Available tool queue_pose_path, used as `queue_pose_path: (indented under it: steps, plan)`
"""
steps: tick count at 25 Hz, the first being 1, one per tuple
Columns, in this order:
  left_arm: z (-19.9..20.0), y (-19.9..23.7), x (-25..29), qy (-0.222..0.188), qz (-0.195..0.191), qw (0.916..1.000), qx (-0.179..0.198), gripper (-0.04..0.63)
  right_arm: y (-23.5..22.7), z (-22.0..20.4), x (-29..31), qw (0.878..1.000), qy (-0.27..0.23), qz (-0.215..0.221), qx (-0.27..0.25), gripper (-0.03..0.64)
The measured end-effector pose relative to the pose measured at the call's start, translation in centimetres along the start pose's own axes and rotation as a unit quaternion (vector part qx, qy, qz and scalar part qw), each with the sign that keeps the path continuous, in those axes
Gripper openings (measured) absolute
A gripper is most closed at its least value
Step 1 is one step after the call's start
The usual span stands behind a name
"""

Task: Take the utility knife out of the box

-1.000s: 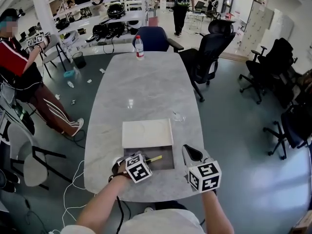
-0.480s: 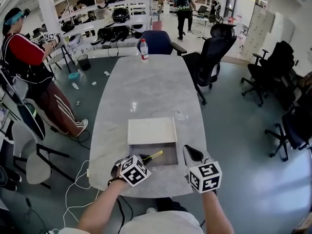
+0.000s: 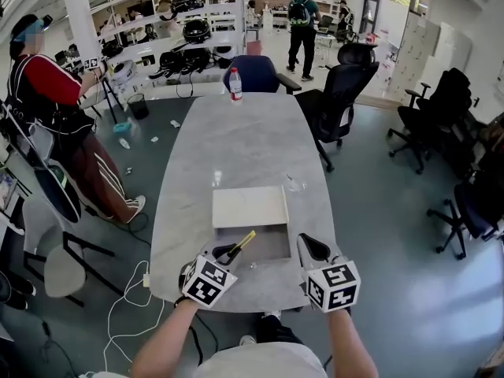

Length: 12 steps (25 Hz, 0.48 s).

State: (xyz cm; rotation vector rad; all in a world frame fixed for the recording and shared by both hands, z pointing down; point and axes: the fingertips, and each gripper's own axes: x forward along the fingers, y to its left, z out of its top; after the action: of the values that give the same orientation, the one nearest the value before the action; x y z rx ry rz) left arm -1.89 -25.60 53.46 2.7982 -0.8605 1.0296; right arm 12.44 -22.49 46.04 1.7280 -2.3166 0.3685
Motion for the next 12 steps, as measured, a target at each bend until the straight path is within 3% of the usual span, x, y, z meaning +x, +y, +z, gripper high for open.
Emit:
queue_pose_path:
  steps: [6, 12]
  plan:
    - [0.1, 0.8, -3.3, -0.067, 0.033, 0.9951, -0.066, 0.060, 1.4, 0.2, -1.2, 1.000, -0.009, -0.003, -0.004, 0.005]
    - [0.5, 1.8, -7.2, -0.127, 0.067, 0.9825, -0.119, 0.060, 2.8, 0.4, -2.6, 1.000, -0.016, -0.008, -0.008, 0.005]
